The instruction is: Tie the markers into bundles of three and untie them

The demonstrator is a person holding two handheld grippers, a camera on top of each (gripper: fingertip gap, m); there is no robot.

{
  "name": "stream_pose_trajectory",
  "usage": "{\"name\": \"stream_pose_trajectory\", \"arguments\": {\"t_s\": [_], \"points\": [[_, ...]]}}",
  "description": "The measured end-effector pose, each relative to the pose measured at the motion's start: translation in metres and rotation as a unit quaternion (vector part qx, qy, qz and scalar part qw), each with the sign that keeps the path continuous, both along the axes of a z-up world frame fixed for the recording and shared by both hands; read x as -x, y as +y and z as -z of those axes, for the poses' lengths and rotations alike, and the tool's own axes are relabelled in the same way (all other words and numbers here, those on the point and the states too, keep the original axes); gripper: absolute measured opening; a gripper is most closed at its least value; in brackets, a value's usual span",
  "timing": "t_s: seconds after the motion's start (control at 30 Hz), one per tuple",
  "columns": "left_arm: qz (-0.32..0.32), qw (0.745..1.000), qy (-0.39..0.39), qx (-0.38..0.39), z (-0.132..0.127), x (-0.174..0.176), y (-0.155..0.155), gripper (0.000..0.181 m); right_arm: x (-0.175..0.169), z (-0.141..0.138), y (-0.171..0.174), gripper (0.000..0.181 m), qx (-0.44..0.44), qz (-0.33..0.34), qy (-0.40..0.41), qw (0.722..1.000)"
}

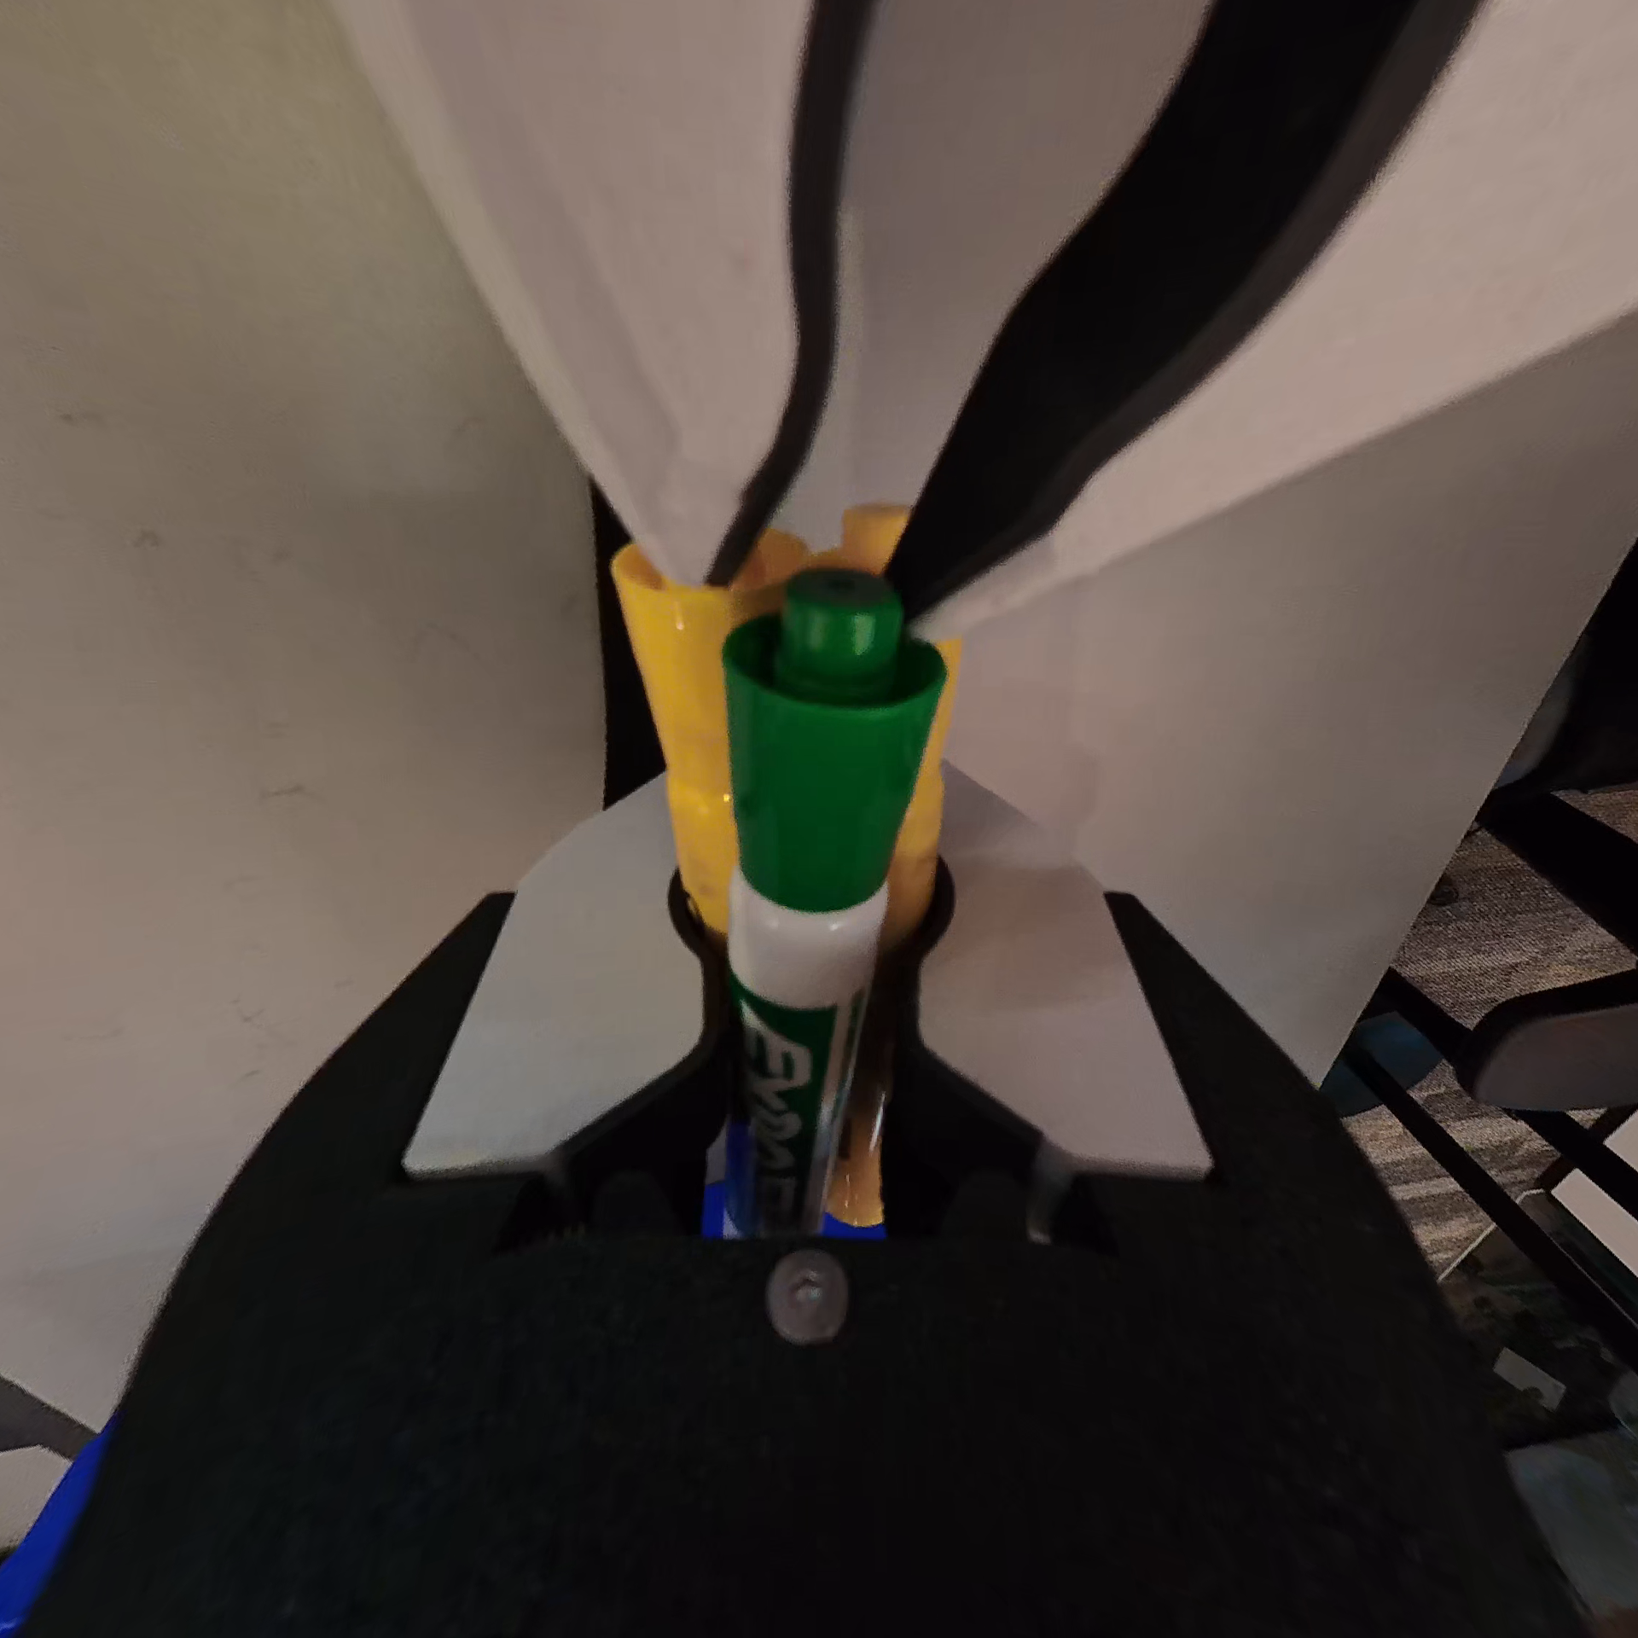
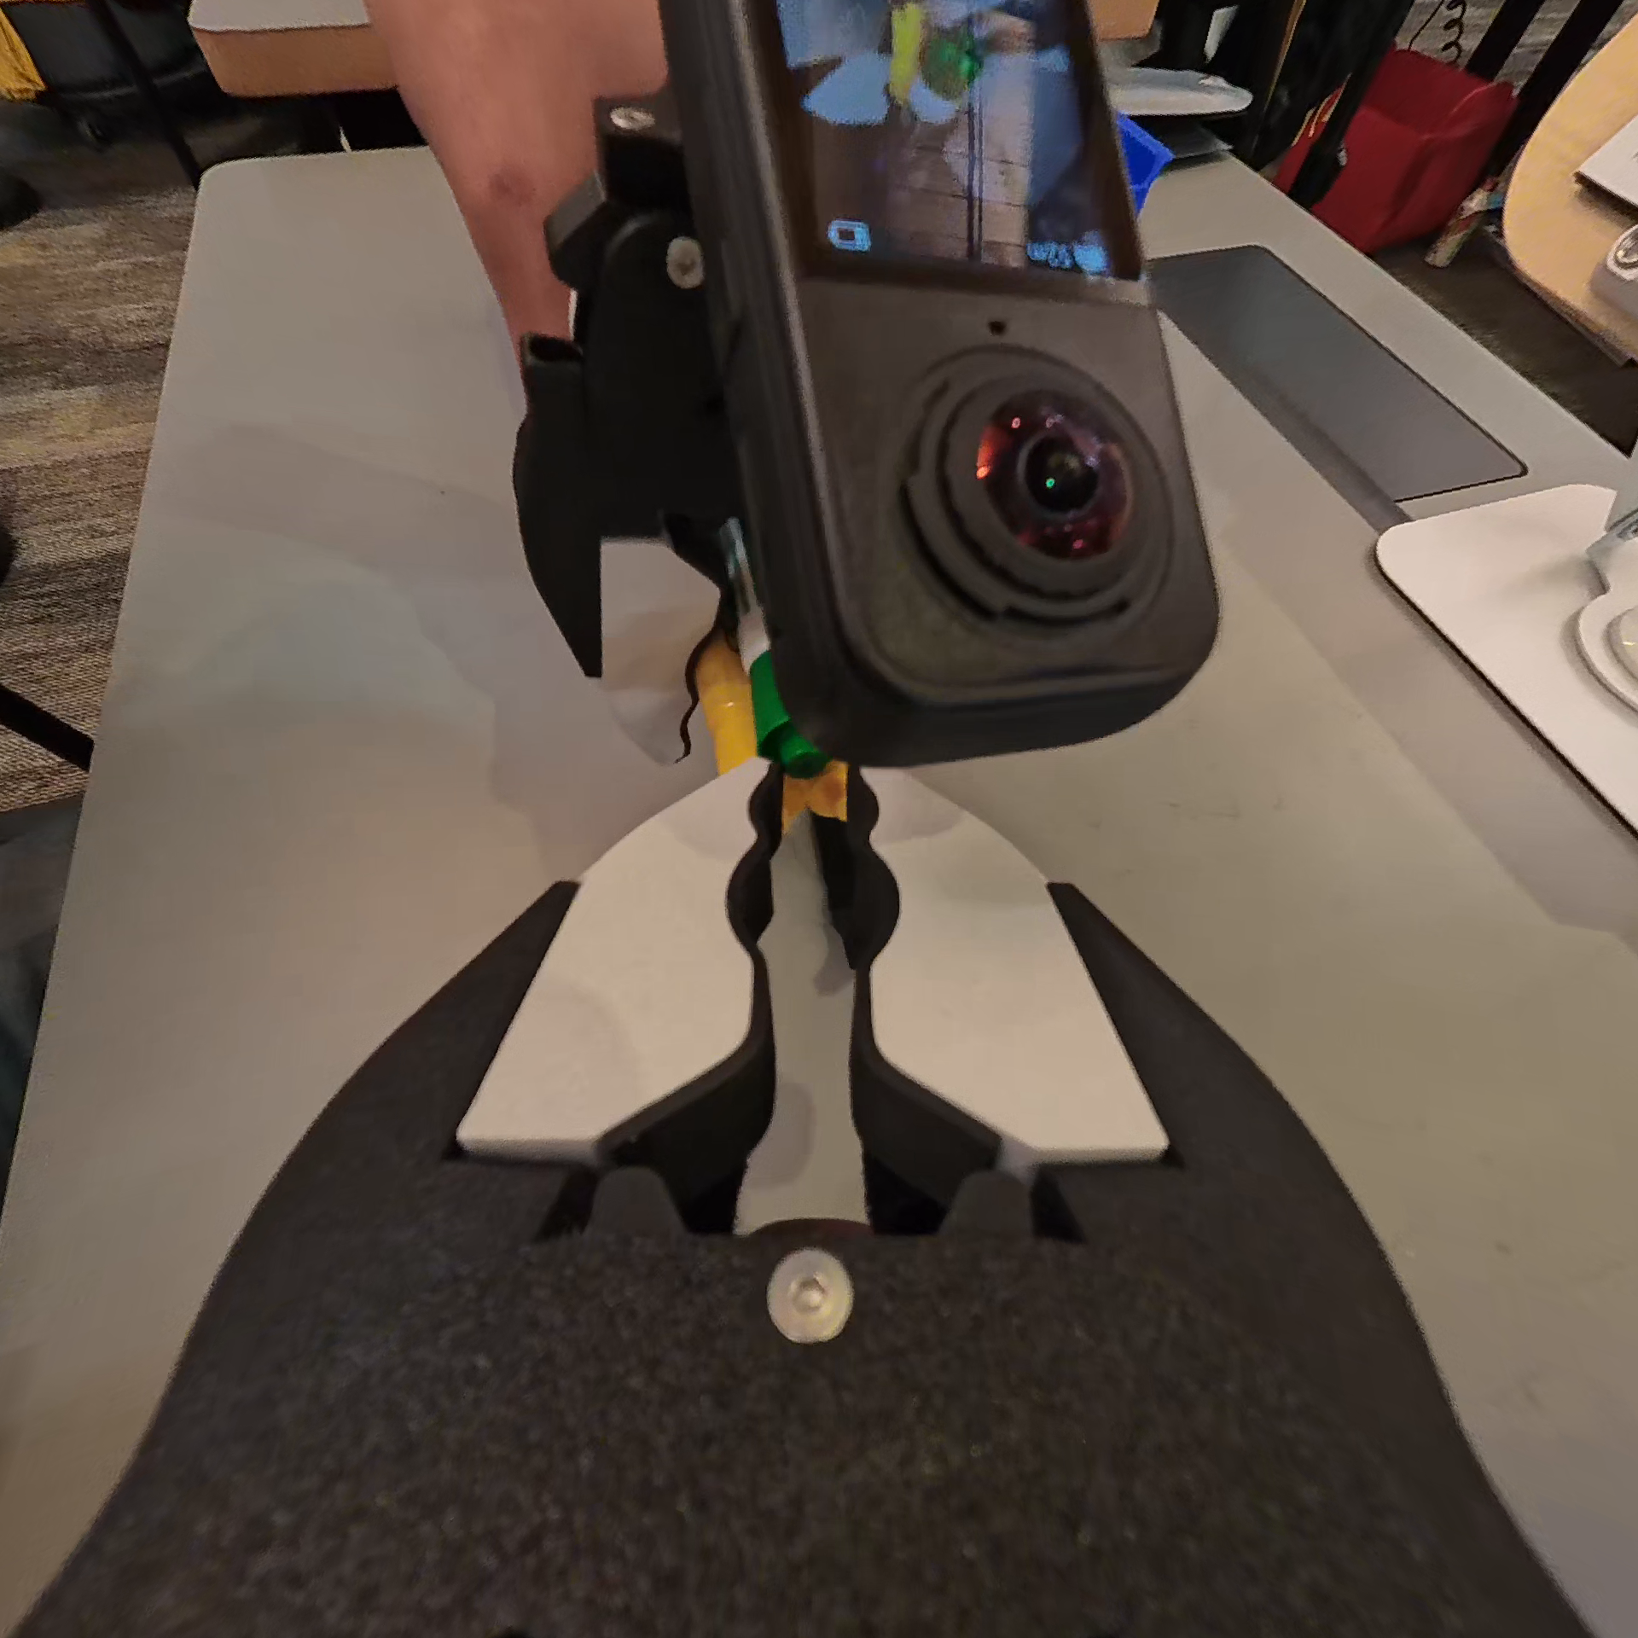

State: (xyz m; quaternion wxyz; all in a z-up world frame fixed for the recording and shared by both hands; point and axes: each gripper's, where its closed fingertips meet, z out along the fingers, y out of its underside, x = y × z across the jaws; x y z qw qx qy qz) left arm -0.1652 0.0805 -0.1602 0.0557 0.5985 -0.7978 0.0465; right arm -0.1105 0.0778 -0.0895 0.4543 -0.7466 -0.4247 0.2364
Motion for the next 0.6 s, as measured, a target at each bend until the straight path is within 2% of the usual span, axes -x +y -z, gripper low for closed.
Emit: {"name": "stream_pose_trajectory", "arguments": {"t_s": [0.13, 0.23, 0.3, 0.43, 0.53, 0.6], "points": [[-0.012, 1.0, 0.006, -0.009, 0.0, 0.006, 0.008, 0.04, -0.006, -0.003, -0.002, 0.021, -0.004, 0.007, 0.024, 1.0], [-0.035, 0.999, 0.007, -0.012, -0.001, 0.015, 0.018, 0.04, -0.02, 0.005, 0.001, 0.028, 0.01, 0.02, 0.028, 0.999], [-0.057, 0.998, 0.007, -0.018, -0.002, 0.022, 0.028, 0.04, -0.027, 0.023, 0.003, 0.044, 0.04, 0.02, 0.011, 0.999], [-0.088, 0.996, 0.021, -0.026, -0.003, 0.044, 0.04, 0.04, -0.036, 0.076, 0.008, 0.058, 0.09, 0.032, -0.082, 0.992], [-0.101, 0.994, 0.024, -0.023, -0.004, 0.056, 0.043, 0.04, -0.031, 0.094, 0.006, 0.051, 0.12, 0.022, -0.106, 0.987], [-0.104, 0.994, 0.027, -0.027, -0.003, 0.06, 0.045, 0.04, -0.026, 0.09, 0.009, 0.034, 0.107, 0.024, -0.088, 0.99]]}}
